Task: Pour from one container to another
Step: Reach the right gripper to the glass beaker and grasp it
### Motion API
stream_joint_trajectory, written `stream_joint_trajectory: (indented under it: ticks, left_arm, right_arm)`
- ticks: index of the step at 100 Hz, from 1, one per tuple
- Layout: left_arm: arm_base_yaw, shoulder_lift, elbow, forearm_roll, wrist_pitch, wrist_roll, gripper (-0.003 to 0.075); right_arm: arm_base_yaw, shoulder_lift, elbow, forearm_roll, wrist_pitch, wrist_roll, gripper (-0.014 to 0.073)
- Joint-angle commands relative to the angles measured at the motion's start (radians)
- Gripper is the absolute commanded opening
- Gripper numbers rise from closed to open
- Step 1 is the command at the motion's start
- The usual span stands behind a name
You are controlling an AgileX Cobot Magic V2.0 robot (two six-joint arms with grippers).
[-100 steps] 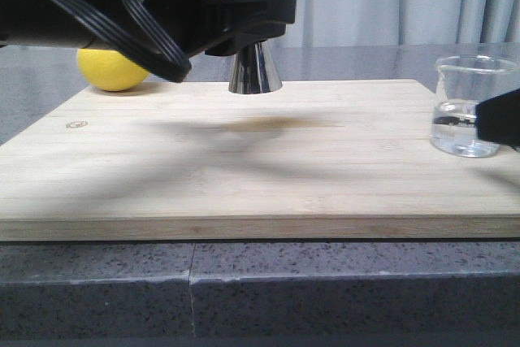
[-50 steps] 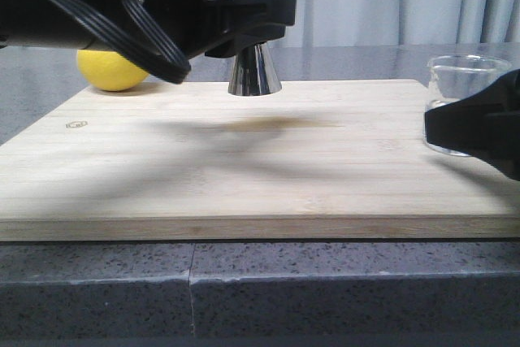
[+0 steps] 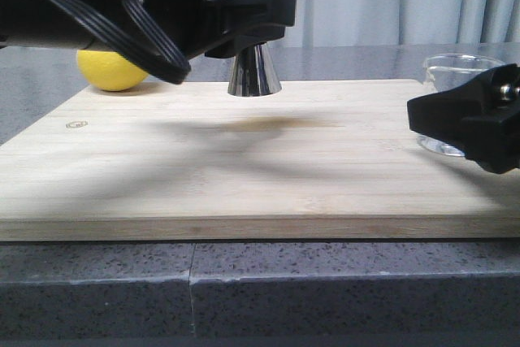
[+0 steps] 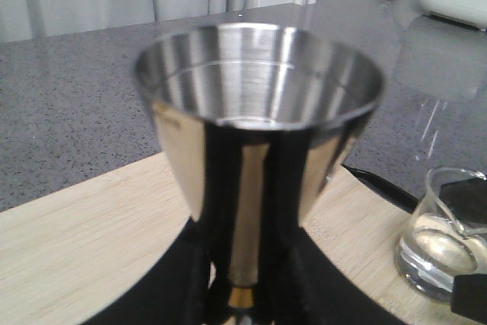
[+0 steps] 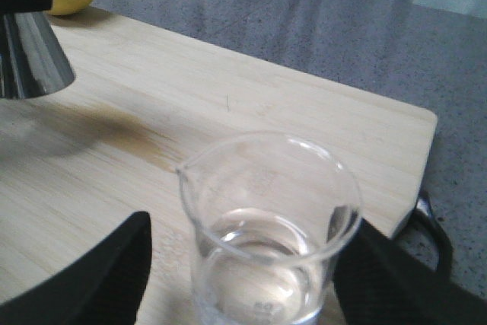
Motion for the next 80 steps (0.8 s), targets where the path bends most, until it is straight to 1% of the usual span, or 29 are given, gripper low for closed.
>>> stream_joint_trajectory:
  ticks: [1, 30, 43, 51, 72, 80]
  left_arm:
    - [-0.007, -0.044, -0.033, 0.002, -0.083, -0.008, -0.0019]
    - [-0.007, -0.044, -0.033, 0.002, -0.078, -0.008, -0.0019]
    - [-0.007, -0.044, -0.033, 0.002, -0.067, -0.008, -0.0019]
    - [-0.007, -0.044, -0.033, 0.002, -0.066, -0.008, -0.0019]
    - [-0.007, -0.044, -0.033, 0.002, -0.066, -0.008, -0.0019]
    - [-0.007, -0.044, -0.033, 0.002, -0.066, -0.008, -0.0019]
  right_arm:
    - [0.004, 0.013, -0.025, 0.001, -0.126, -0.024, 0.0449]
    - [0.004, 0.105, -0.025, 0.005, -0.266, -0.040, 0.0449]
    - [0.004, 0.141, -0.025, 0.034, -0.303, -0.042, 0.0437]
    - [0.004, 0.155, -0.025, 0.042, -0.310, -0.042, 0.0406]
    - [0.004, 0.173, -0.025, 0.042, -0.312, -0.042, 0.0262]
    - [0.004, 0.173, -0.025, 0.042, -0.323, -0.042, 0.0223]
